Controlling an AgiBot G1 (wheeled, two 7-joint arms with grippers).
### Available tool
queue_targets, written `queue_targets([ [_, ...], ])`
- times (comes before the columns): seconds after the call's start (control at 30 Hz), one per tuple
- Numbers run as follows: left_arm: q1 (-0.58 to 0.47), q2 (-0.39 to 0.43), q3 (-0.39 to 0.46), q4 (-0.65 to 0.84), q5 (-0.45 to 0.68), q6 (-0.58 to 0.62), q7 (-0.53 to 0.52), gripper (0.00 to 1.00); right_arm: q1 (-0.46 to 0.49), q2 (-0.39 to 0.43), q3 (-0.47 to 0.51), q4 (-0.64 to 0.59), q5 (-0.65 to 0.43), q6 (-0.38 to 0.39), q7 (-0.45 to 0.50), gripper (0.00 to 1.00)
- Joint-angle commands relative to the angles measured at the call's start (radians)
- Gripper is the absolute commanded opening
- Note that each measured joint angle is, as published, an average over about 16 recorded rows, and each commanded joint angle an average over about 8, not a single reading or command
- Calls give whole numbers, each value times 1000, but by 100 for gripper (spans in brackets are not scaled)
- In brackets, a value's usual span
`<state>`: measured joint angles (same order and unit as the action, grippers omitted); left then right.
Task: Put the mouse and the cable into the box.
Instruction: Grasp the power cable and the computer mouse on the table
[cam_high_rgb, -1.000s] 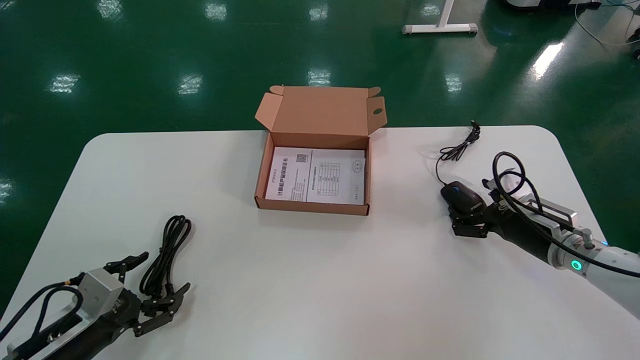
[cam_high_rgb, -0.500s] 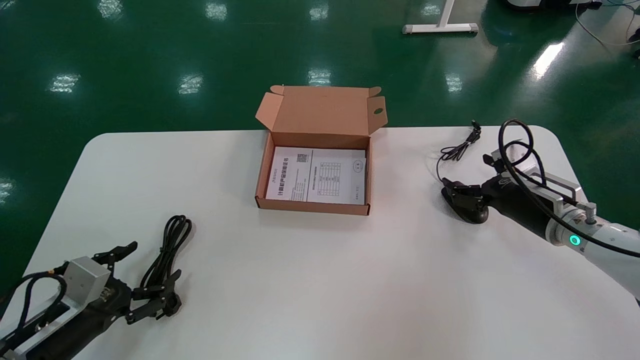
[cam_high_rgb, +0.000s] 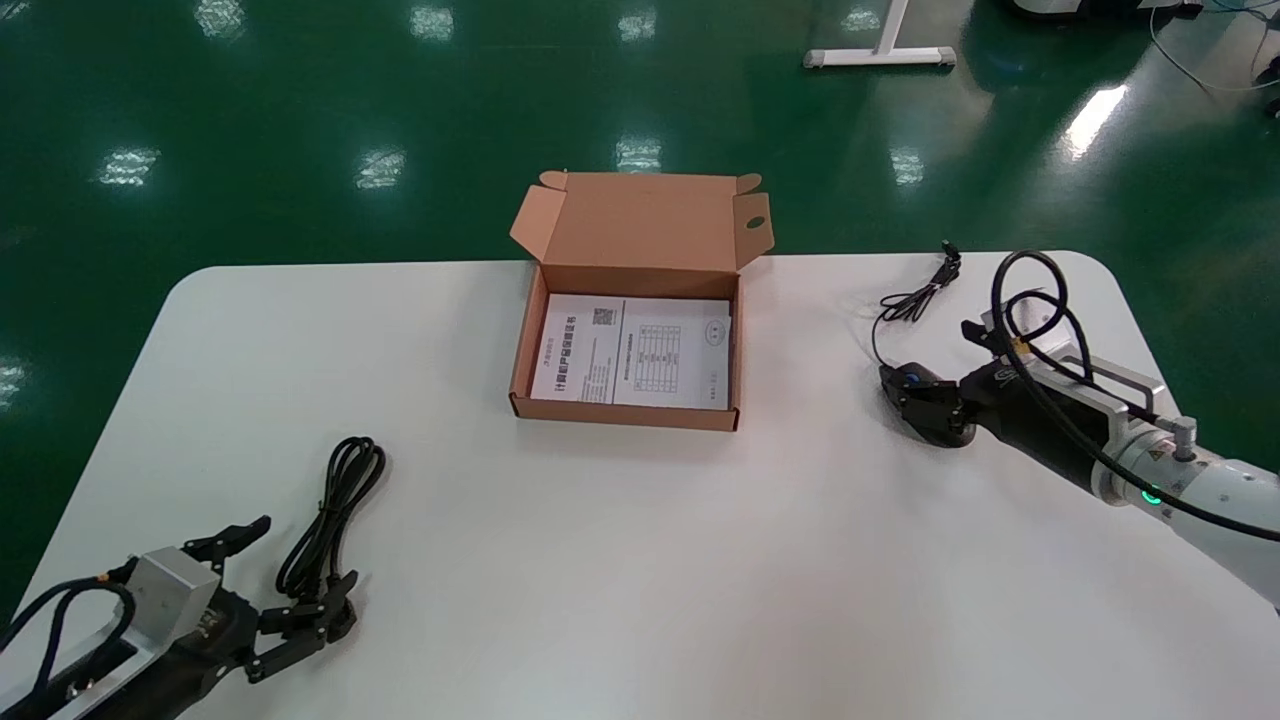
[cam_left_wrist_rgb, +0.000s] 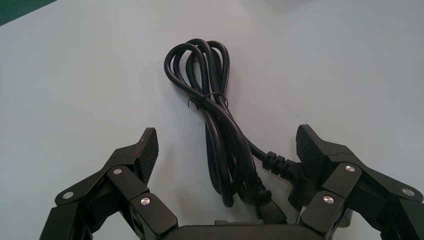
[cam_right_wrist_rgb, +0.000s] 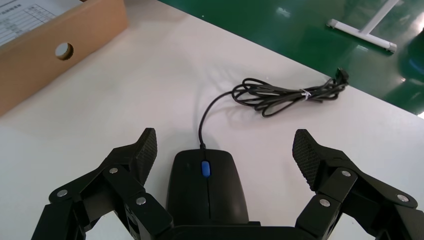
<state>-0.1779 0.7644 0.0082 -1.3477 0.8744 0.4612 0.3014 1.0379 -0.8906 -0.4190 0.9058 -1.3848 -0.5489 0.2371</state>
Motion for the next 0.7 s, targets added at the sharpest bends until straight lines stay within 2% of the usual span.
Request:
queue_targets([
  [0.03,8,1,-4,0,-2,0,2,100,-6,6,-6,14,-10,8,20,100],
  [0.7,7,0,13,2,1,11,-8,100,-76,57,-41,101,-61,35,152,100],
])
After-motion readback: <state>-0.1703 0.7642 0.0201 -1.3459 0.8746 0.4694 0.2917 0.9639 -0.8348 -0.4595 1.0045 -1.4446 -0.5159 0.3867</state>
